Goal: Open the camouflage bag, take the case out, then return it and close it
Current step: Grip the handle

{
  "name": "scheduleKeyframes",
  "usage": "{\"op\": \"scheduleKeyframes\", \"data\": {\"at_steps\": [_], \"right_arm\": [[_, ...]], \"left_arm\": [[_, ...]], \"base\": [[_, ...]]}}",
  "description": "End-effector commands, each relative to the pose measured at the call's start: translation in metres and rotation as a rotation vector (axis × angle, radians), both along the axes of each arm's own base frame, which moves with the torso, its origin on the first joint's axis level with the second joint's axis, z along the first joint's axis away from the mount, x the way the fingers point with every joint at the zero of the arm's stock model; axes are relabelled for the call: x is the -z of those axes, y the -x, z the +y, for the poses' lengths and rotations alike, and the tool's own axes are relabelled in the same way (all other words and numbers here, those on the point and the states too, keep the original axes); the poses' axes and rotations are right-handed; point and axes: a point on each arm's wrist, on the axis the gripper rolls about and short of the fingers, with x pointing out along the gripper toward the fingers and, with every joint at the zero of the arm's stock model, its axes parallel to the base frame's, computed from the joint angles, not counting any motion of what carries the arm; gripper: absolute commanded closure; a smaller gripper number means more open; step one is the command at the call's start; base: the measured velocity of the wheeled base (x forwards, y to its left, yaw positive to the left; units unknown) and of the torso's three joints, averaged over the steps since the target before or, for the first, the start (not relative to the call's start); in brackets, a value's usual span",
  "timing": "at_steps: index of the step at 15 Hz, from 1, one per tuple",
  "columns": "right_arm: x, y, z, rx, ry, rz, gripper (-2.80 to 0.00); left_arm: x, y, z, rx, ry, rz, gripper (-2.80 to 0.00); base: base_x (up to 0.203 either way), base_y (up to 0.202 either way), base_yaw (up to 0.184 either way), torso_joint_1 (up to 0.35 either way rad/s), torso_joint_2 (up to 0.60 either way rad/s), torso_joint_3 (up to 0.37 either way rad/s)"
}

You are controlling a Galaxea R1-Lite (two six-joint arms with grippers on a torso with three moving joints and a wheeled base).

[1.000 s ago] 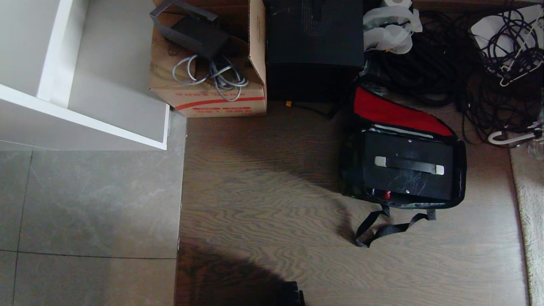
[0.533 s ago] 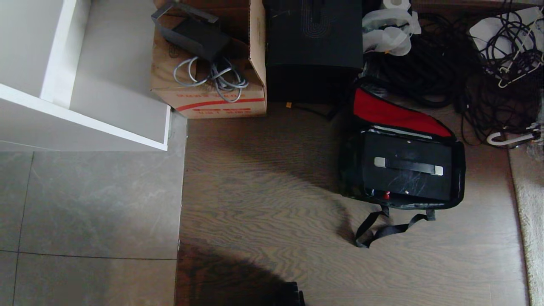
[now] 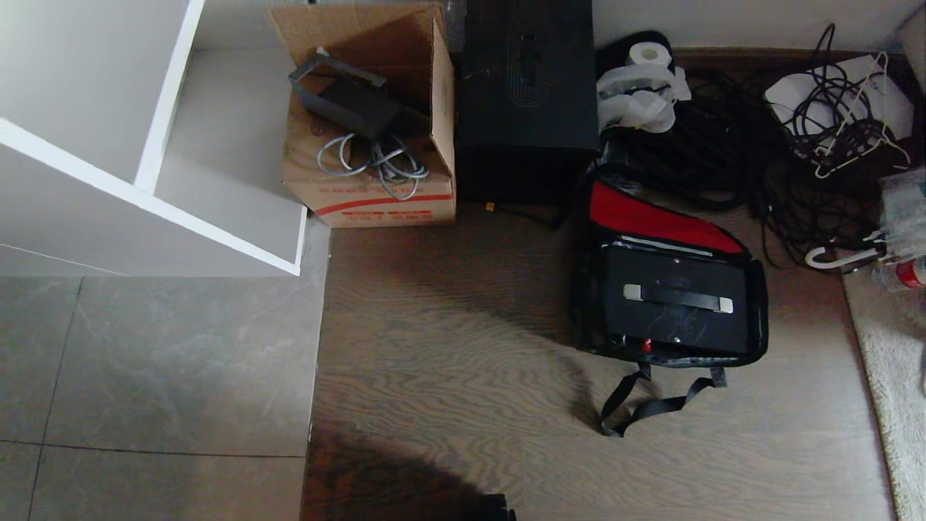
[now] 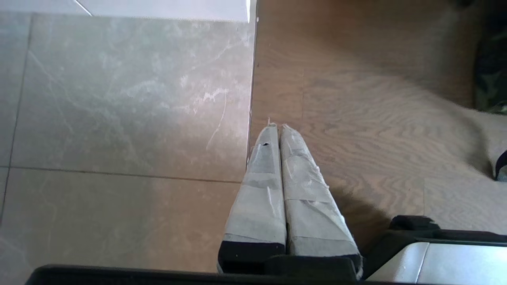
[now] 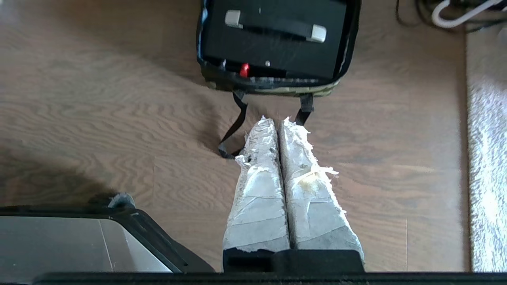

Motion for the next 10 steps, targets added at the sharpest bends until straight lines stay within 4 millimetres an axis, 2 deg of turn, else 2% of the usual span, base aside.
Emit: {"op": "scheduleKeyframes", "data": {"at_steps": [1, 10], "right_arm": [[0.0004, -0.0004, 0.0, -0.001, 0.001, 0.005, 0.0], [0.0004, -0.0004, 0.0, -0.001, 0.001, 0.005, 0.0]], "left_arm": [[0.0, -0.0001, 0.0, 0.0, 0.001, 0.001, 0.0], [0.0, -0.0001, 0.0, 0.0, 0.001, 0.001, 0.0]], "base": [[0.0, 0.0, 0.0, -0.002, 0.0, 0.184], [0.0, 0.0, 0.0, 0.002, 0.0, 0.203]]}}
